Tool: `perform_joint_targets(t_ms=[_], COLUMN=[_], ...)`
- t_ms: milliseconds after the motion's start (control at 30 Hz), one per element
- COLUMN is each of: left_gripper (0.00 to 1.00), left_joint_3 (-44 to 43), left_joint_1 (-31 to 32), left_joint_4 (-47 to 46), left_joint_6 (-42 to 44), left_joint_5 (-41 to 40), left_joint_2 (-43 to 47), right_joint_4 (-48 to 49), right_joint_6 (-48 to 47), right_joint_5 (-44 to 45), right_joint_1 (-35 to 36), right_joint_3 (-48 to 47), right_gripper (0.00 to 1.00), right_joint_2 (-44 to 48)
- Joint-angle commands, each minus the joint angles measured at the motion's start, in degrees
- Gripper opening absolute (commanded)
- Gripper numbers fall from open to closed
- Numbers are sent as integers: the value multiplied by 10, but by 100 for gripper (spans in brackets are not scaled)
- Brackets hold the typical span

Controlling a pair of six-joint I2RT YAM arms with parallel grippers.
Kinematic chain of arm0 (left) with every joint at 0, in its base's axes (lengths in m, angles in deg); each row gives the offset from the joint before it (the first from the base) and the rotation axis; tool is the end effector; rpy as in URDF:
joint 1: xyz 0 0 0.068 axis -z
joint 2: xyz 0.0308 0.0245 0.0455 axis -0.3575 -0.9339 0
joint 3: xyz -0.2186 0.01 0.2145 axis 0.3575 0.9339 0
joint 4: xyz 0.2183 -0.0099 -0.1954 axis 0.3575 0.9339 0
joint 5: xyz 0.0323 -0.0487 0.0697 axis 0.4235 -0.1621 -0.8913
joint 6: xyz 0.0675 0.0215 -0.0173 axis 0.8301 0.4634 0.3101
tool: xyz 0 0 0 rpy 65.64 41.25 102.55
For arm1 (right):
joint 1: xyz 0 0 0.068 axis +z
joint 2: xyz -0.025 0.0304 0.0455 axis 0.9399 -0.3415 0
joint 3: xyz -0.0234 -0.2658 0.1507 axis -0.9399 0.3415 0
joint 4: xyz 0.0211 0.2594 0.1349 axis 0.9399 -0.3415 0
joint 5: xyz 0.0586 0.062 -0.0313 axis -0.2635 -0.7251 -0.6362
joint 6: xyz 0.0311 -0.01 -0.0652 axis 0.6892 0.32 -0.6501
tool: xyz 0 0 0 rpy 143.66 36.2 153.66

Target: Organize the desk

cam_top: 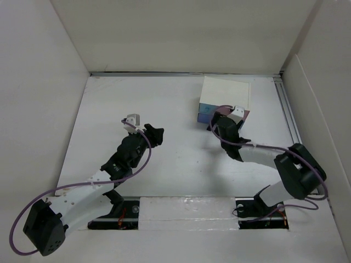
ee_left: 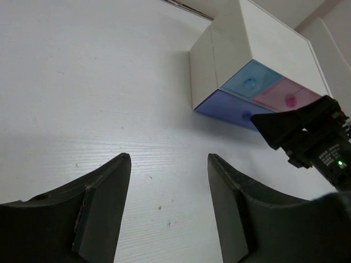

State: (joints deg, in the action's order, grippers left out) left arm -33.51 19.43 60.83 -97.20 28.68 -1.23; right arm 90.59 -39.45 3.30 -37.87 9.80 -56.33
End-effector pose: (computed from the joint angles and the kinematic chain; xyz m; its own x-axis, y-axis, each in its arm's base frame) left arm 0.1860 -0.1335 0.2744 -0.2114 -0.4579 -0.8635 0.3141 0.8048 -0.5036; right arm 0.3051 0.1498 0.1826 -0.3047 0.3253 -0.8952 0.2129 0.9394 0.2689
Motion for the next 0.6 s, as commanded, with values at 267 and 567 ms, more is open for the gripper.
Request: perform_joint_targets(t_ms=[267, 567], left_gripper=[70, 77], left_joint_3=[6, 21], left_joint_1=[-1, -1], left_joint_4=[-48, -59], left_joint_6=[5, 7], left_joint_5=[36, 61], left_joint_2=[3, 85], right_joint_4=[-156, -161], right_joint_6=[-103, -196], right_joint_5=[-101, -305], right_joint_1=[112, 179], right_joint_3=[31, 72], right_gripper=[100, 100], right_joint_2=[222, 402])
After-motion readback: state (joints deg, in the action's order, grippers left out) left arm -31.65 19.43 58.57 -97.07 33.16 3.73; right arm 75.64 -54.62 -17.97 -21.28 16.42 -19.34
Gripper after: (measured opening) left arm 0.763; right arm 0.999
